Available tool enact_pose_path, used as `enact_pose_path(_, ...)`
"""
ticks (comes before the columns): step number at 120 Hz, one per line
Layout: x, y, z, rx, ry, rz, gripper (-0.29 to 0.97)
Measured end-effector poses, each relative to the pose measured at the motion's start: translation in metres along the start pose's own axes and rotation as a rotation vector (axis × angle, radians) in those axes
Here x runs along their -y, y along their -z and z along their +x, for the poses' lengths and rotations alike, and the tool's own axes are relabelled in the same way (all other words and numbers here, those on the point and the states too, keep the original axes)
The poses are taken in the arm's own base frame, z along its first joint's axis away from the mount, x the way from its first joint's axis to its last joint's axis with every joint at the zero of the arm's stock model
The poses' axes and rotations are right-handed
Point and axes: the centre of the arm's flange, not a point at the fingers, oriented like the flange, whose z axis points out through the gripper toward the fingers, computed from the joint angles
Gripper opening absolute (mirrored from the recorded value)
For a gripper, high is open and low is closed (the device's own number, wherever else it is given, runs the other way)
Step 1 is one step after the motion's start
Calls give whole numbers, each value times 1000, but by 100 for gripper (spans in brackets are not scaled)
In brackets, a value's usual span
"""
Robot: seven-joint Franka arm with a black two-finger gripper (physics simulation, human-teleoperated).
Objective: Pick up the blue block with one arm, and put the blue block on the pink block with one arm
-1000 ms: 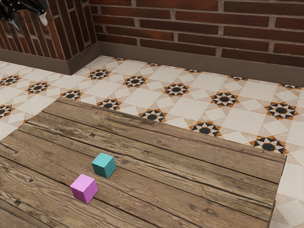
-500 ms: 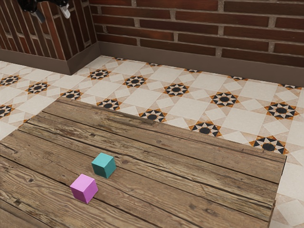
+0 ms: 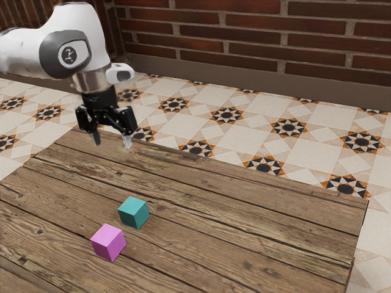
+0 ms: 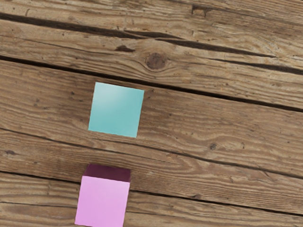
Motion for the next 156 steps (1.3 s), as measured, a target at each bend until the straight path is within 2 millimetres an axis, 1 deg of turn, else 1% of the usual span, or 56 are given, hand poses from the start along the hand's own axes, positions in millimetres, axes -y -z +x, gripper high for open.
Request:
enact_pose_path(9,7,-68,5,19,15,18,66)
enact_pose_path(16,10,-109,5,15,25,21,66)
enact_pose_path(21,11,-125,7,-8,28,20,66)
enact_pose_path(31,11,-143,12,-76,17,28,66)
enact_pose_path(47,10,-155,16,-192,-55,77,66)
enact_pose_path(65,8,-172,5,-255,-83,71,66)
enact_pose_path(77,7,-172,-5,-286,-95,56,66)
enact_pose_path(85,8,-171,-7,-305,-104,50,66)
enact_pose_path(94,14,-170,-10,-318,-101,45,66)
enact_pose_path(108,32,-177,-9,-313,-93,58,66)
enact_pose_path(120,42,-175,-7,-321,-112,65,66)
enact_pose_path(131,42,-174,-7,-318,-125,57,66)
enact_pose_path(140,37,-170,-5,-298,-125,38,66)
enact_pose_path(152,25,-155,4,-258,-151,31,66)
enact_pose_path(156,21,-154,6,-235,-165,33,66)
